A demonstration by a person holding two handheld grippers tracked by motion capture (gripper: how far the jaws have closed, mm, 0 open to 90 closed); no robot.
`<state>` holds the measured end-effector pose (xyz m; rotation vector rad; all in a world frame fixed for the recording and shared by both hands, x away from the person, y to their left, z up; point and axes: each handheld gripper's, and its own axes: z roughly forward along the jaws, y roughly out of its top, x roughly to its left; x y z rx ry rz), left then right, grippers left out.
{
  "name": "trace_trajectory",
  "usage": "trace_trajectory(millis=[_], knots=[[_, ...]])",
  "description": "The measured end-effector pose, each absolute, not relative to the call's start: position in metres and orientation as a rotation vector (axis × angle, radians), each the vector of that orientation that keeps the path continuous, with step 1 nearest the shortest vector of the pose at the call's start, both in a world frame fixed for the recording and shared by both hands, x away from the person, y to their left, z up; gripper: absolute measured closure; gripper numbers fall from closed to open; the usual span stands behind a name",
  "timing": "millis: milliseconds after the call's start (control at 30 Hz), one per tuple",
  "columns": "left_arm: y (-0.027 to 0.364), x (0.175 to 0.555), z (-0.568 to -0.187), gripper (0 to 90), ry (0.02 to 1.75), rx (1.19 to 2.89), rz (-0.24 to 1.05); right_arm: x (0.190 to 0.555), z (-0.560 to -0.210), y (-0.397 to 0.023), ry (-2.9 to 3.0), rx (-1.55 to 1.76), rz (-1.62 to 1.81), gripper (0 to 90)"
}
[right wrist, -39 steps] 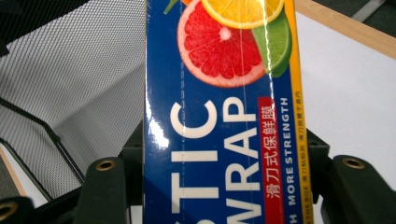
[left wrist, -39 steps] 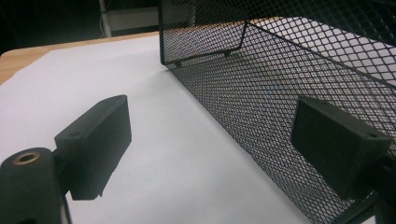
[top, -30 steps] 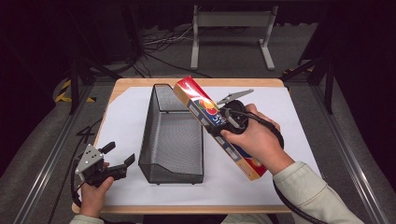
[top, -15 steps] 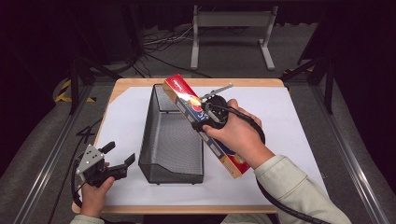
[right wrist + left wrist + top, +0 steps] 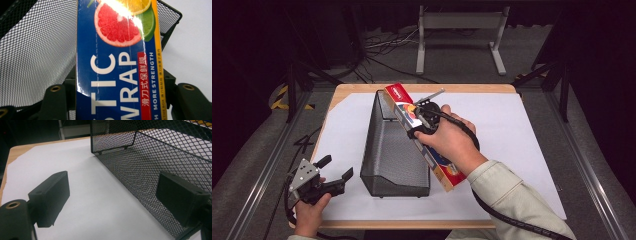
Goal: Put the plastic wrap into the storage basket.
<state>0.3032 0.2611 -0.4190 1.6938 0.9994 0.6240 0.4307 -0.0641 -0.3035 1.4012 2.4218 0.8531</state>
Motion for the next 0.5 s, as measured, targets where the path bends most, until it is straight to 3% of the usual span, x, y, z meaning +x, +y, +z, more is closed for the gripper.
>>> trace_trajectory(millis=[500], knots=[[0.261,0.305,-0.420,12.9,0.999,1.691,0.623,0.432,-0.322,-0.034,2.397,1.577,0.748,40.2]])
